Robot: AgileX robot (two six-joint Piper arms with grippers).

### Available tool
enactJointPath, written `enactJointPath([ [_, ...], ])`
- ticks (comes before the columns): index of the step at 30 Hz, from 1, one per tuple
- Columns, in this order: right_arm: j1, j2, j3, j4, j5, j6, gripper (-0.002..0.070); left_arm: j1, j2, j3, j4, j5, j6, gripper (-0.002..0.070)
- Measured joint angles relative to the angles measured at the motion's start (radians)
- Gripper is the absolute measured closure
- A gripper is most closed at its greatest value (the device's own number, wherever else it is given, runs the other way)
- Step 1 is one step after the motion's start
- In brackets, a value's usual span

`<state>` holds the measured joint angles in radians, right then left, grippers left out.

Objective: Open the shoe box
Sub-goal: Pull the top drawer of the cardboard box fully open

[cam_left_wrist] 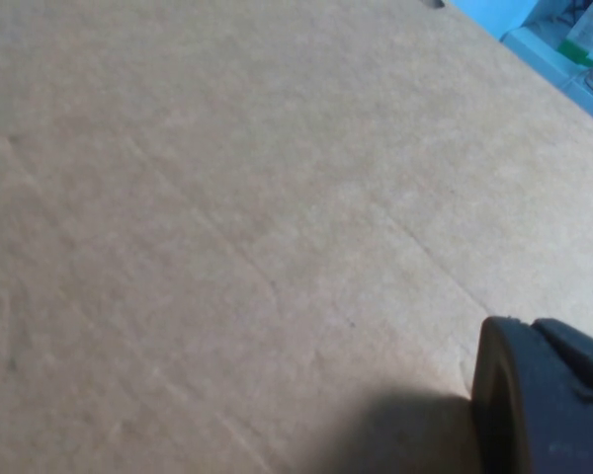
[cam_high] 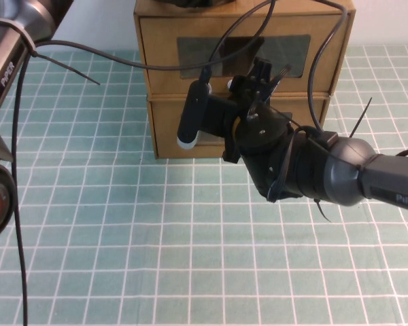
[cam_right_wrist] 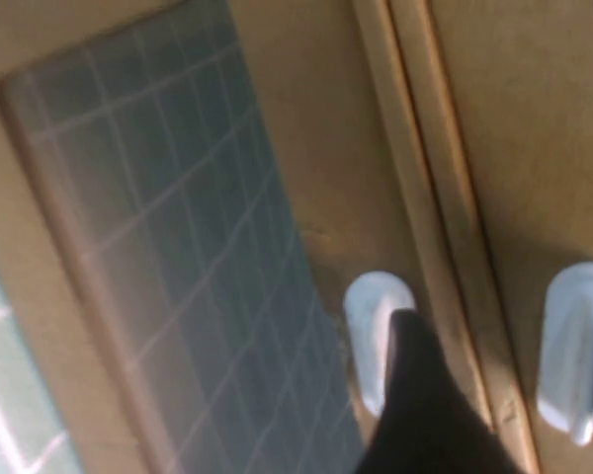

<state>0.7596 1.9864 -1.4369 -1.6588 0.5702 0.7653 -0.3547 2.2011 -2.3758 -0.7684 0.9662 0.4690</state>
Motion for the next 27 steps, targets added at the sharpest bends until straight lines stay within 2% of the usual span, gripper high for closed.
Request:
enactJointPath([
  [27,-0.024,0.014,-0.030,0.014,0.023,-0.035,0.0379,0.000,0.000,0.000,-0.009,0.000,0.000,0.0680],
])
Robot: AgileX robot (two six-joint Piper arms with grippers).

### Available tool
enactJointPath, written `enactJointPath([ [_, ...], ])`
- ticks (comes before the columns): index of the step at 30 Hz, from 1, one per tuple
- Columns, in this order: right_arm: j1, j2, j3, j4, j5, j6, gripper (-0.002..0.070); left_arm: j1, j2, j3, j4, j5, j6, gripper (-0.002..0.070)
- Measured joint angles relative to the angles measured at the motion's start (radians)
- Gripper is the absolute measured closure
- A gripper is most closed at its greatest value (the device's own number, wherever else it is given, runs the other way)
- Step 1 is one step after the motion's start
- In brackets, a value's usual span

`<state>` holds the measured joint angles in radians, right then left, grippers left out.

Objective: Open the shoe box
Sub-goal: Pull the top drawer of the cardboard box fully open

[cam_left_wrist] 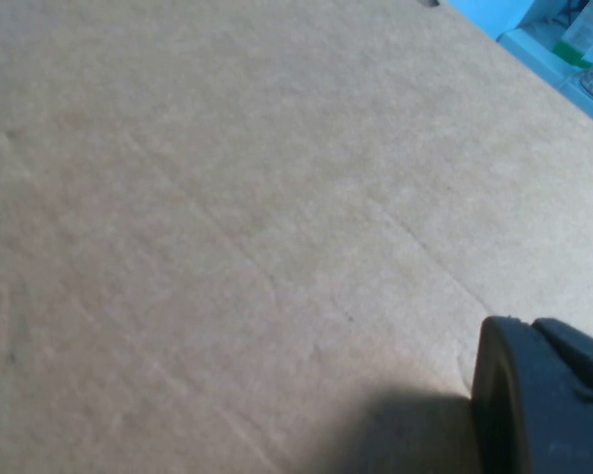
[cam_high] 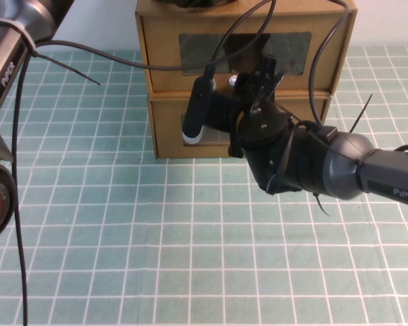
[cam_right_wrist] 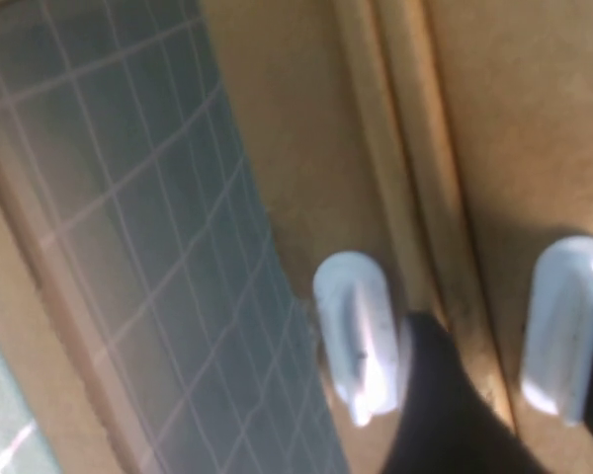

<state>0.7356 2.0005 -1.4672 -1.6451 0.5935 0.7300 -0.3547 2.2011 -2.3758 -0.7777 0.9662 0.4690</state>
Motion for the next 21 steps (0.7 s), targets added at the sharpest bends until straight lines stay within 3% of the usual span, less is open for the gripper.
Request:
enactJointPath([
  [5,-0.014,0.002,-0.037,0.056,-0.030,0.000,0.0445,0.001,0.000,0.000,0.002,0.000,0.000,0.0680],
  [9,-0.031,0.002,-0.058,0.061,-0.054,-0.001,0.0585,0.001,0.000,0.000,0.004,0.005,0.001,0.0680],
  [21,-0.022,-0.018,-0.027,0.057,-0.057,-0.010,0.0601,0.002,0.000,0.000,0.005,0.009,0.001,0.0680],
])
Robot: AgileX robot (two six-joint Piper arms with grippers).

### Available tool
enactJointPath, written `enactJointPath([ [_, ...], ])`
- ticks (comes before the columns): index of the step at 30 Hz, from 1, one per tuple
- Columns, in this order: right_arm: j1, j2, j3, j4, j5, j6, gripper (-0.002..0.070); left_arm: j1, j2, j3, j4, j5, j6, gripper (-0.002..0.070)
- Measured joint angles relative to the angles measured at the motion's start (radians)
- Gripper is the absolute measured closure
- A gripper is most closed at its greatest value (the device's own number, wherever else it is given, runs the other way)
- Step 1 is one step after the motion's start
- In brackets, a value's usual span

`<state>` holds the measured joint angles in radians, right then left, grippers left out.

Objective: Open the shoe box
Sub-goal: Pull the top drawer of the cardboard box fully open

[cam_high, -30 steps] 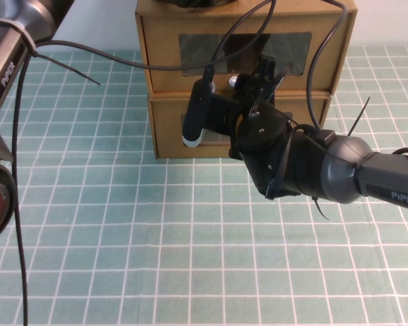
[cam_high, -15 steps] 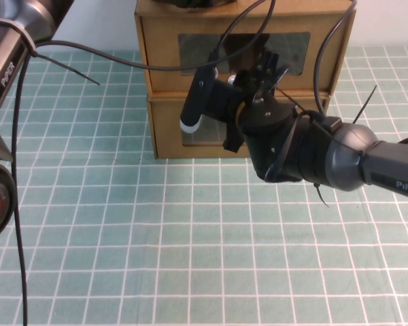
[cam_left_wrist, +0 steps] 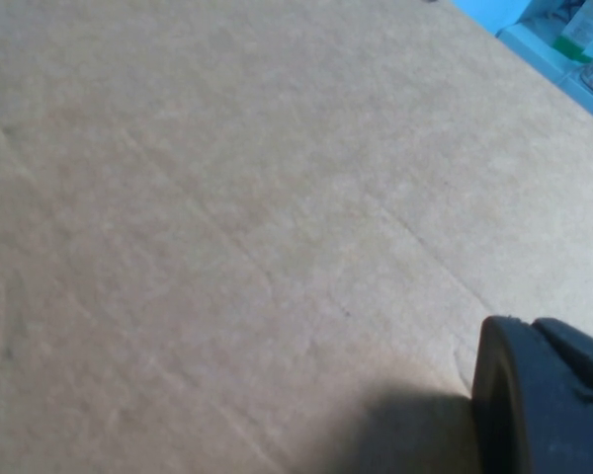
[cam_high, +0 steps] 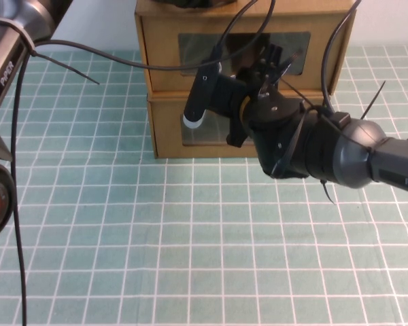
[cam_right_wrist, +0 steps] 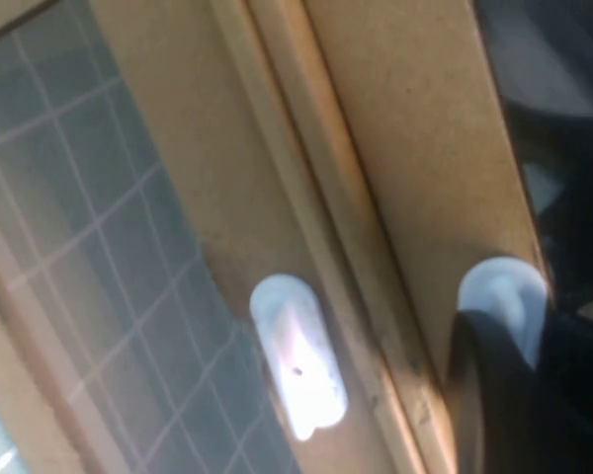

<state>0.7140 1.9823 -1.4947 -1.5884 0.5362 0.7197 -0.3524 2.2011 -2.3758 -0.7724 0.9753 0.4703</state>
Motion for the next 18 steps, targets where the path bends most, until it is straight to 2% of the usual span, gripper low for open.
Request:
enactJointPath([
  [6,0.043,-0.052,0.084,-0.039,0.049,0.057,0.0617,0.006,0.000,0.000,-0.017,0.030,-0.008,0.0680],
  [10,0.100,-0.113,0.156,-0.026,0.081,0.092,0.0675,0.010,0.000,-0.001,-0.025,0.036,-0.011,0.0680],
  [18,0.190,-0.225,0.286,-0.022,0.118,0.134,0.0687,0.015,0.002,-0.002,-0.035,0.041,-0.011,0.0680],
])
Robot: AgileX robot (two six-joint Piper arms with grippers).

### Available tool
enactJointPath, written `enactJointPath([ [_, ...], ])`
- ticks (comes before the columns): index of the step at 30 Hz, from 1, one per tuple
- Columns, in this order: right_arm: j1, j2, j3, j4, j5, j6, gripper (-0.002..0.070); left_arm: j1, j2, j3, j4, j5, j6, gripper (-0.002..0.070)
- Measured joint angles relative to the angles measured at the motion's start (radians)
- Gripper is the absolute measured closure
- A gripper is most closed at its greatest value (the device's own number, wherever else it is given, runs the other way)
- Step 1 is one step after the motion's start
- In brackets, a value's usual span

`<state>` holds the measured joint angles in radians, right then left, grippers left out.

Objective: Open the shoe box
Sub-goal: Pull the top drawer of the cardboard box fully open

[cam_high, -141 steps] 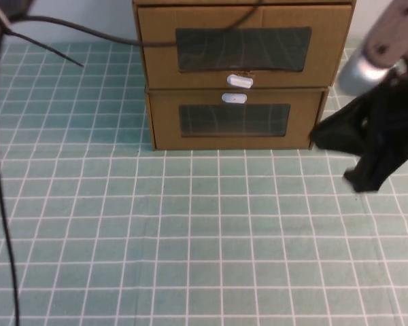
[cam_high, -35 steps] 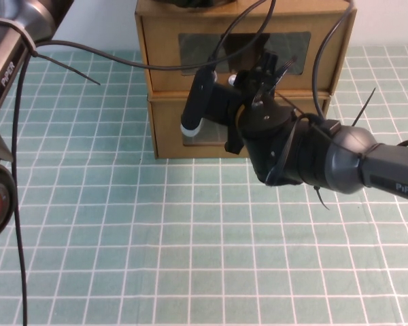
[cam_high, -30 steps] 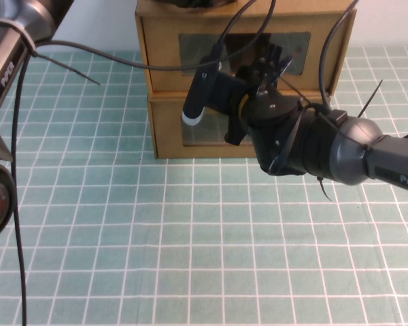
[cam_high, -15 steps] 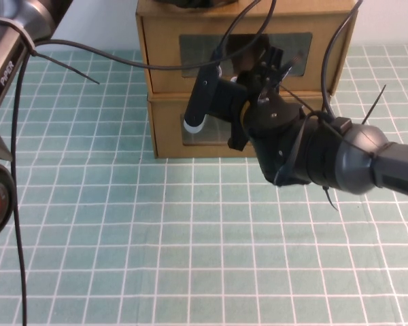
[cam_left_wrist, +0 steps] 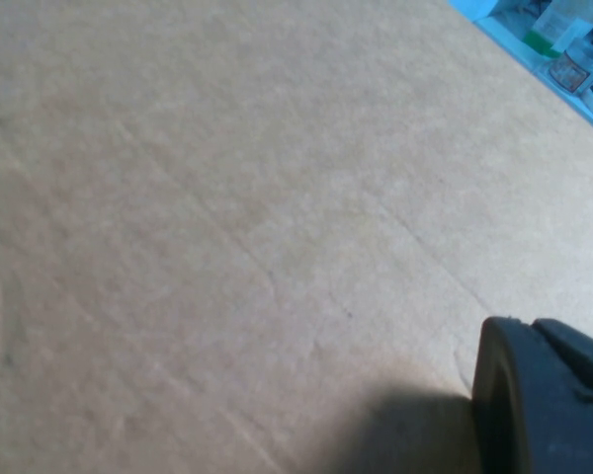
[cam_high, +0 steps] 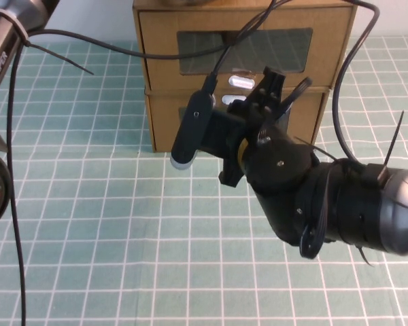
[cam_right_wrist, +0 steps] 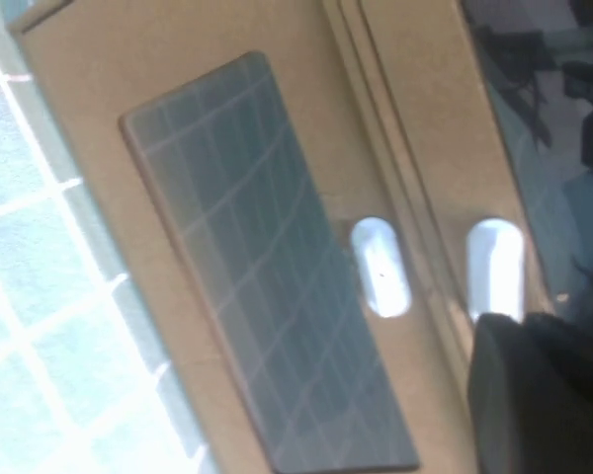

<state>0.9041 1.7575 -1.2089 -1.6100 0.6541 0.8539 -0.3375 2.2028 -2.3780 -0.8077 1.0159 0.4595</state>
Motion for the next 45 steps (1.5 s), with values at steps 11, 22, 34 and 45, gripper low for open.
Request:
enactJointPath([
  [11,-0.064,0.068,-0.068,-0.036,0.033,0.006,0.0461,0.001,0.000,0.000,-0.001,0.002,0.000,0.0680],
  [22,-0.114,0.154,-0.186,-0.040,-0.022,-0.014,0.0439,0.002,0.000,0.000,-0.001,0.003,0.000,0.0680],
  [34,-0.161,0.204,-0.214,-0.083,-0.077,-0.036,0.0603,0.002,0.002,0.000,-0.001,-0.003,0.006,0.0680],
  [45,-0.125,0.141,-0.143,-0.042,-0.077,-0.032,0.0603,0.002,0.002,0.000,0.005,0.011,0.010,0.0680],
])
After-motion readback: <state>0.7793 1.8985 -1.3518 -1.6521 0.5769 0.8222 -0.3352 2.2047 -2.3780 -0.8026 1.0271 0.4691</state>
